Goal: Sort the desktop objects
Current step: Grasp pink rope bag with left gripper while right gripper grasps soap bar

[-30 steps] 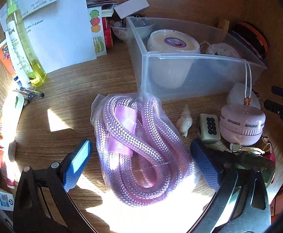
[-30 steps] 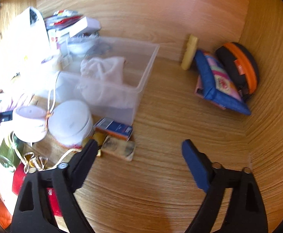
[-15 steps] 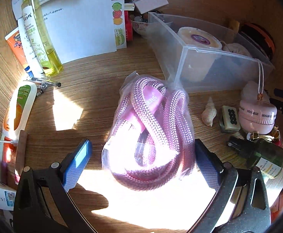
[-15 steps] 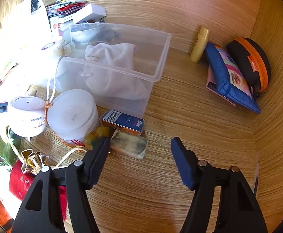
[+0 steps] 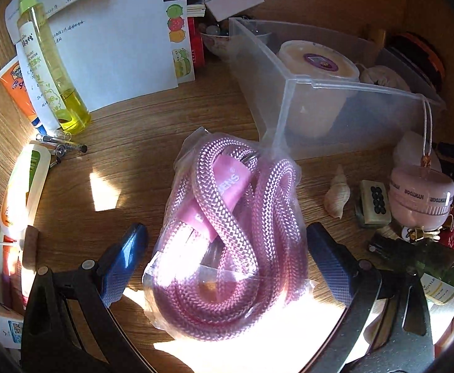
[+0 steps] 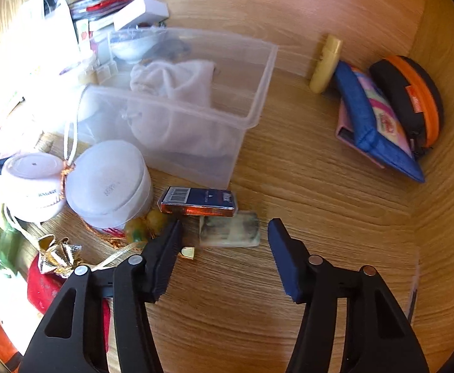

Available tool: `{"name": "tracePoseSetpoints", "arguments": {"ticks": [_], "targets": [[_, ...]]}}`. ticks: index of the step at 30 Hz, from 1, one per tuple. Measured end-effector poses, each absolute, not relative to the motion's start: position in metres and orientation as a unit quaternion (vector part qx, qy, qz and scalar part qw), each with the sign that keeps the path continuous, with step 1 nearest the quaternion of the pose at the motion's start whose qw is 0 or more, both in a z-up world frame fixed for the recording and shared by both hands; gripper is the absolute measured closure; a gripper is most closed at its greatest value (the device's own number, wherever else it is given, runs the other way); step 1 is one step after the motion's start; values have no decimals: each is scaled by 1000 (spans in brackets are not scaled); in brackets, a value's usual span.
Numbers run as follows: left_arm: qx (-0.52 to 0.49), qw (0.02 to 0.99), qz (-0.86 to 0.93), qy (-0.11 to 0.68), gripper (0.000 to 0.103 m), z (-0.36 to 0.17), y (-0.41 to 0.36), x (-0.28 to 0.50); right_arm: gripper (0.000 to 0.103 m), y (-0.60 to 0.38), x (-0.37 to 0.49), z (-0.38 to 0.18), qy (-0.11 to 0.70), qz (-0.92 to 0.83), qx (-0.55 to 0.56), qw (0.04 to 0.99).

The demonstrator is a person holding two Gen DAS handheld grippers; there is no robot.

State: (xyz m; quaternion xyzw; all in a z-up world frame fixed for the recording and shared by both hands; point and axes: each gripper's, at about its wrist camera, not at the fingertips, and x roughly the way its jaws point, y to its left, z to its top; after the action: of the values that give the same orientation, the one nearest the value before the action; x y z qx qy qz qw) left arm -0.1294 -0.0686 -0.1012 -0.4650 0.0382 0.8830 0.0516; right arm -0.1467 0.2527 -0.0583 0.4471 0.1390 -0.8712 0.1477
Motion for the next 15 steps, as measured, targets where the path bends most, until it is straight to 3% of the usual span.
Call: {"name": "tracePoseSetpoints", "arguments": {"ticks": [3,5,7,9,15], "targets": [[-466,54,883,34,1,-102,-68,-134,66,253,-147,-58,135,-869,451,150],[-460,56,885,41,1,-102,-66,-136,66,255,-146,-58,126,-869,453,153],[-456,72,886,43,8,-101,-65,-136,66,258,-145,-57,119,-870,453,154],[-448,77,889,45,26,-99,-66,-135,66,262,-143,-57,112,-870,454,155],[-437,76,895,38,40,-96,-77,-129,66,281,-139,-52,87,-880,445,141]]}}
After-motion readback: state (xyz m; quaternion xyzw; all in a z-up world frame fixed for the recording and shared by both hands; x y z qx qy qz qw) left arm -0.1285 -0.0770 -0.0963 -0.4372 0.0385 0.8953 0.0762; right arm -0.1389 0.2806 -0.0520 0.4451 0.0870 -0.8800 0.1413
